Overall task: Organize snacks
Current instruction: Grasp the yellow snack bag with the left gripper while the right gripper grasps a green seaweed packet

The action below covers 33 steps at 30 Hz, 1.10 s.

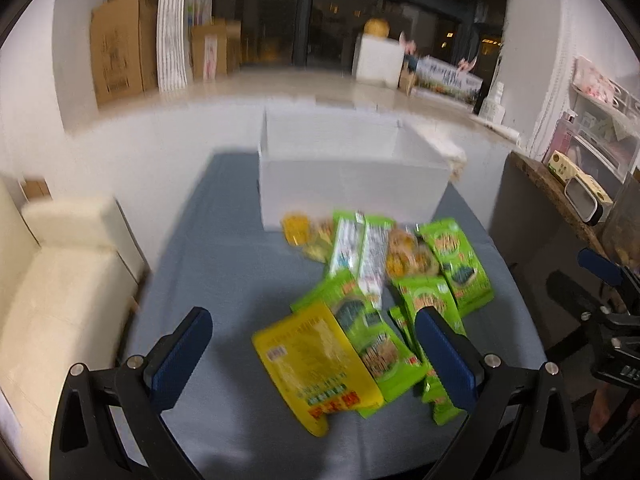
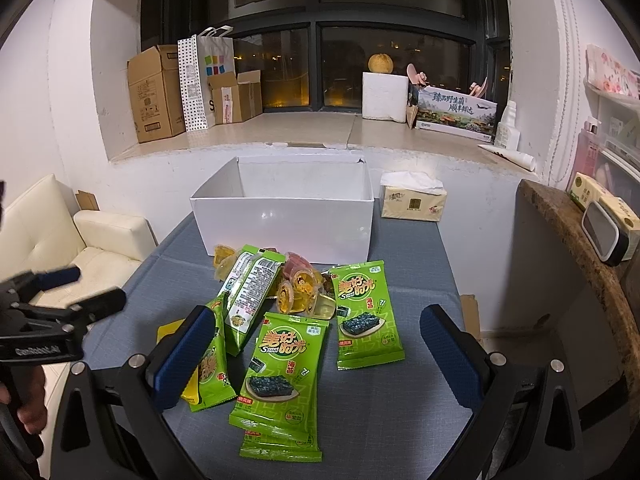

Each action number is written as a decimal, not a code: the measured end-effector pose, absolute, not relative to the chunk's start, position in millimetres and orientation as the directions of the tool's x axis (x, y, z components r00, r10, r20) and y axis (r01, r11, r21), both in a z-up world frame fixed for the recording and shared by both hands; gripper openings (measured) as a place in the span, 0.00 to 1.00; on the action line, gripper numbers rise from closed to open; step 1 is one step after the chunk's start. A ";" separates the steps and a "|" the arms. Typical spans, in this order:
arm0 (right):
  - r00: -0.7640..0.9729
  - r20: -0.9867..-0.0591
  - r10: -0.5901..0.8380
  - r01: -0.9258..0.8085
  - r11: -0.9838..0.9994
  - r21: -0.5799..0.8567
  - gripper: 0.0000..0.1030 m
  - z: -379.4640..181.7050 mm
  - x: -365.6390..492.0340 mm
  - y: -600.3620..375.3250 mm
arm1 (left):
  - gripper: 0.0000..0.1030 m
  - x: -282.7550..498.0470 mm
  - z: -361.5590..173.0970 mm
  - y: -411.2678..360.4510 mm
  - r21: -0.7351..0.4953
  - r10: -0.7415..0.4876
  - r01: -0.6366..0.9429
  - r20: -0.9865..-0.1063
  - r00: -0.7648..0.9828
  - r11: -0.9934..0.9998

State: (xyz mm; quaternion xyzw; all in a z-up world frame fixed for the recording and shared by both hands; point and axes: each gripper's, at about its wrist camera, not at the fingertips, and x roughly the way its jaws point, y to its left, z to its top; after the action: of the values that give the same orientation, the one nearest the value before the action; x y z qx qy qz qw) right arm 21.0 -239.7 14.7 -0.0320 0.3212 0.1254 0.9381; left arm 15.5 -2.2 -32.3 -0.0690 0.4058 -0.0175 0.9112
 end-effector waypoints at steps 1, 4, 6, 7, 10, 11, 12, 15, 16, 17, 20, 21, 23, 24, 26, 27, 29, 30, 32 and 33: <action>0.761 -0.613 0.215 -0.256 0.967 0.022 1.00 13.8 21.2 -240.0 | 1.00 21.1 -43.9 -1.3 -0.162 -0.102 -0.038 -0.767 0.633 0.986; 0.756 -0.617 0.217 -0.257 0.966 0.025 1.00 11.5 21.1 -240.9 | 1.00 38.3 -81.8 0.4 -0.210 -0.130 -0.096 -0.844 0.521 0.973; 0.752 -0.623 0.216 -0.255 0.966 0.027 1.00 9.4 20.9 -241.6 | 1.00 48.8 -107.0 1.4 -0.226 -0.141 -0.134 -0.876 0.461 0.965; 0.750 -0.626 0.215 -0.255 0.967 0.028 1.00 8.4 21.9 -241.9 | 1.00 51.8 -114.9 1.1 -0.221 -0.135 -0.146 -0.885 0.445 0.964; 0.744 -0.633 0.215 -0.251 0.967 0.034 1.00 5.0 22.6 -243.8 | 1.00 57.2 -134.4 1.1 -0.202 -0.112 -0.189 -0.908 0.404 0.961; 0.742 -0.635 0.213 -0.249 0.968 0.034 1.00 4.2 23.1 -244.0 | 1.00 58.9 -139.5 2.2 -0.209 -0.117 -0.197 -0.911 0.396 0.958; 0.741 -0.637 0.212 -0.247 0.968 0.035 1.00 3.4 23.5 -244.1 | 1.00 59.9 -145.9 2.2 -0.222 -0.129 -0.207 -0.914 0.384 0.953; 0.737 -0.641 0.216 -0.250 0.967 0.039 1.00 1.6 23.4 -242.4 | 1.00 58.5 -149.2 -0.6 -0.208 -0.110 -0.208 -0.908 0.404 0.956; 0.735 -0.643 0.217 -0.252 0.967 0.038 1.00 0.9 23.5 -241.2 | 1.00 58.5 -150.9 -1.3 -0.207 -0.110 -0.205 -0.909 0.403 0.957; 0.733 -0.645 0.217 -0.253 0.967 0.038 1.00 0.1 23.7 -240.3 | 0.94 56.4 -150.5 -2.1 -0.205 -0.108 -0.196 -0.902 0.417 0.959; 0.722 -0.655 0.224 -0.260 0.965 0.044 1.00 -4.1 25.5 -236.1 | 0.73 50.2 -147.0 -1.6 -0.208 -0.106 -0.183 -0.886 0.452 0.961; 0.716 -0.659 0.228 -0.263 0.964 0.048 1.00 -6.0 26.4 -234.9 | 0.64 50.2 -142.8 -0.7 -0.205 -0.104 -0.177 -0.883 0.458 0.963; 0.706 -0.668 0.234 -0.269 0.962 0.052 1.00 -10.3 28.2 -232.6 | 0.58 47.3 -139.9 2.6 -0.211 -0.111 -0.167 -0.878 0.466 0.963; 0.701 -0.671 0.243 -0.276 0.959 0.059 1.00 -12.9 29.4 -231.2 | 0.54 45.7 -139.2 4.7 -0.220 -0.120 -0.163 -0.874 0.471 0.962; 0.680 -0.684 0.263 -0.290 0.954 0.078 1.00 -19.6 33.9 -227.5 | 0.49 42.8 -134.3 10.8 -0.243 -0.145 -0.147 -0.864 0.483 0.959; 0.668 -0.691 0.275 -0.304 0.949 0.083 1.00 -23.0 36.6 -224.1 | 0.43 38.7 -128.6 14.8 -0.259 -0.160 -0.134 -0.850 0.501 0.957; 0.648 -0.707 0.284 -0.337 0.939 0.069 1.00 -30.5 40.8 -211.3 | 0.36 32.3 -117.9 23.6 -0.255 -0.155 -0.121 -0.833 0.531 0.959; 0.641 -0.711 0.290 -0.359 0.932 0.056 1.00 -33.5 42.3 -204.4 | 0.34 30.9 -112.4 28.6 -0.253 -0.152 -0.116 -0.826 0.543 0.961; 0.618 -0.724 0.307 -0.424 0.905 0.021 1.00 -42.8 46.4 -185.9 | 0.32 28.3 -100.6 42.1 -0.254 -0.148 -0.112 -0.809 0.569 0.961; 0.604 -0.732 0.316 -0.463 0.886 0.000 1.00 -48.9 50.0 -173.5 | 0.31 27.1 -97.4 47.9 -0.258 -0.148 -0.114 -0.804 0.575 0.959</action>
State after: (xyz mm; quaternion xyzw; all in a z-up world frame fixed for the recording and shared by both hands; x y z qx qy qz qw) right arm 50.0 -173.5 -48.9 -0.0950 0.3876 0.2188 0.8904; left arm 27.1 47.9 -97.4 -0.1421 0.4607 -0.0097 0.8761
